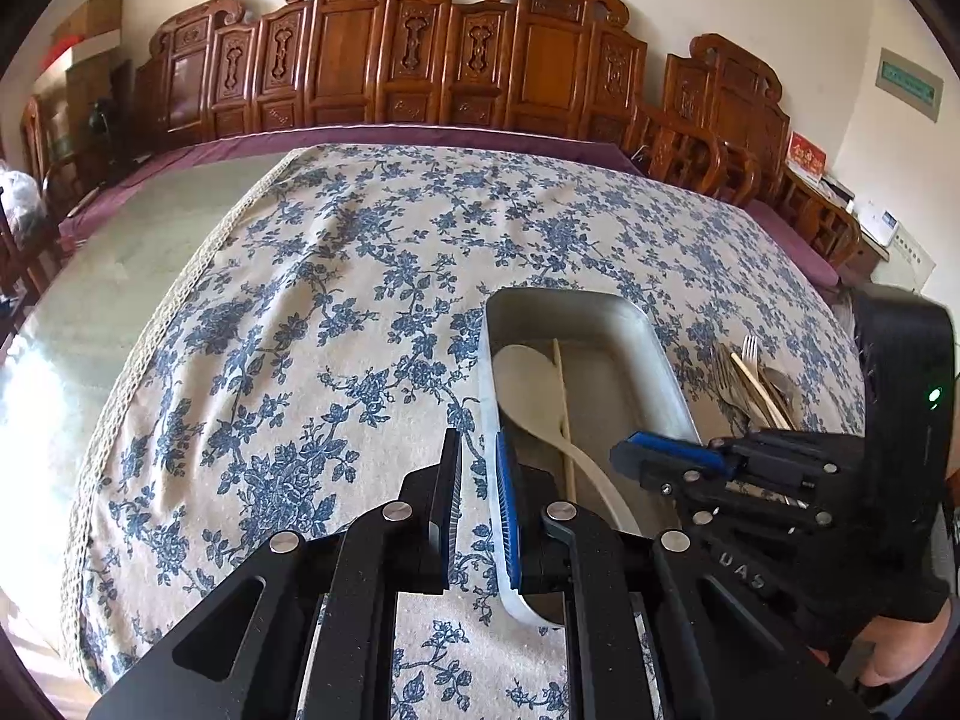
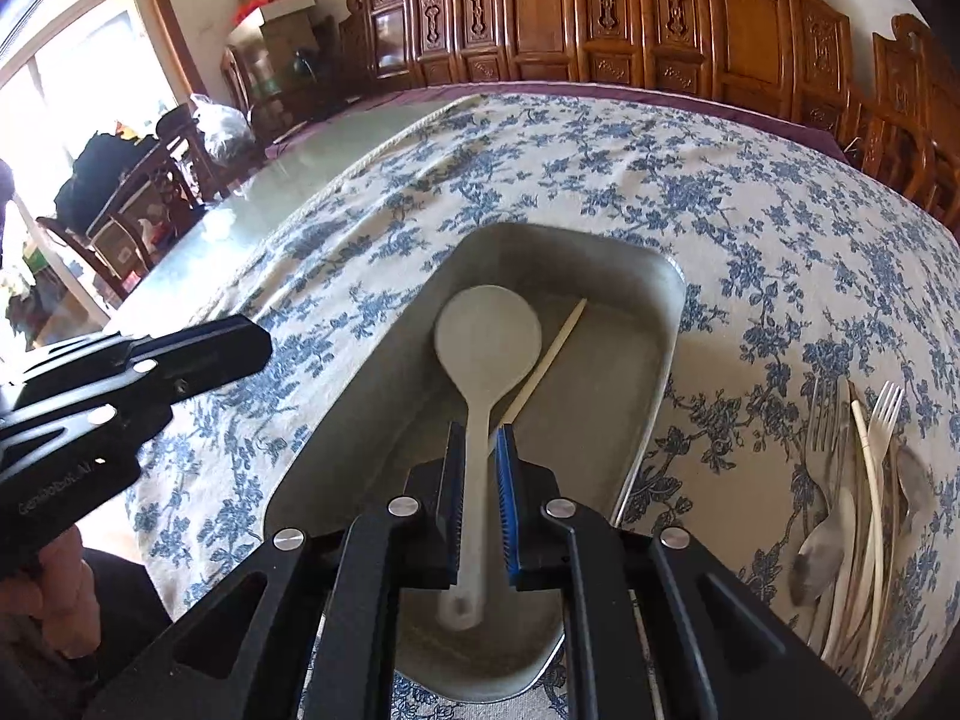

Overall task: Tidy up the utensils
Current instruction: 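Lower the white spoon into the tray and open the right tool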

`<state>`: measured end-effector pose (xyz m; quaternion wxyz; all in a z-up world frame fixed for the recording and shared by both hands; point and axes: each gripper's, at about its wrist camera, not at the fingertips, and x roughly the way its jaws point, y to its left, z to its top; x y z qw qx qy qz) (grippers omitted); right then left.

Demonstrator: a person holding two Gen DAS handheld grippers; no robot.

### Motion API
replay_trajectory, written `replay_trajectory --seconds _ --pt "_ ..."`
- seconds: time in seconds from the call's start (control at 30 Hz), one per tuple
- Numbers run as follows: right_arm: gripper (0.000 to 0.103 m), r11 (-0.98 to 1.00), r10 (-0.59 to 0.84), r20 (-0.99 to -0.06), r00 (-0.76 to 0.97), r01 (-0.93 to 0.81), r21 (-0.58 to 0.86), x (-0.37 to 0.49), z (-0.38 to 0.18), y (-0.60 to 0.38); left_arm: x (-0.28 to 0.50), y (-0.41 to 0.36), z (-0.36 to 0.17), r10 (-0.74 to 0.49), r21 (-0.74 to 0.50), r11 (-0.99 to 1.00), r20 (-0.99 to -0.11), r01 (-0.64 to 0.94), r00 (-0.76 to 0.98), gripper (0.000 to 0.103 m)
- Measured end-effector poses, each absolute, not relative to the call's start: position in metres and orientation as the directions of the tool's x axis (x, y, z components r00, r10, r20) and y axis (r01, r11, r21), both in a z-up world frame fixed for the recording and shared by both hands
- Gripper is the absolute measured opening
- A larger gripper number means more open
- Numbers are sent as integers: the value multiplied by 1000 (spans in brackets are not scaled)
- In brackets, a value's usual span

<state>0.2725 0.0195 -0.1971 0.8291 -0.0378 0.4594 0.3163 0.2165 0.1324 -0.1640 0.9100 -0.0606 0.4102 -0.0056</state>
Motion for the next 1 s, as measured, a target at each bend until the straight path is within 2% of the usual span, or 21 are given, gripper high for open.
replay_trajectory --seconds 0.3,0.4,0.47,0.53,0.63,0.77,1.0 --pt "14 803 507 -742 439 -554 221 264 -168 -14 213 128 -159 -79 -127 992 -736 -22 672 10" --pt "14 818 480 -733 482 -549 175 257 -157 -45 210 116 -156 -92 -125 992 -730 0 677 18" --pt "14 832 461 -730 505 -532 158 254 -153 -66 207 105 -153 -102 -123 992 -722 19 684 32" --pt "14 852 426 -725 541 -509 121 249 -151 -93 204 94 -151 -111 -121 992 -719 33 686 33" --pt "19 887 361 -730 581 -455 77 247 -158 -136 200 77 -148 -128 -121 991 -709 59 693 43" --pt "19 925 303 -745 594 -370 82 252 -175 -185 197 51 -145 -147 -110 989 -699 99 700 46" --pt "19 934 310 -760 571 -331 133 259 -203 -212 197 21 -147 -152 -98 988 -688 117 709 47"
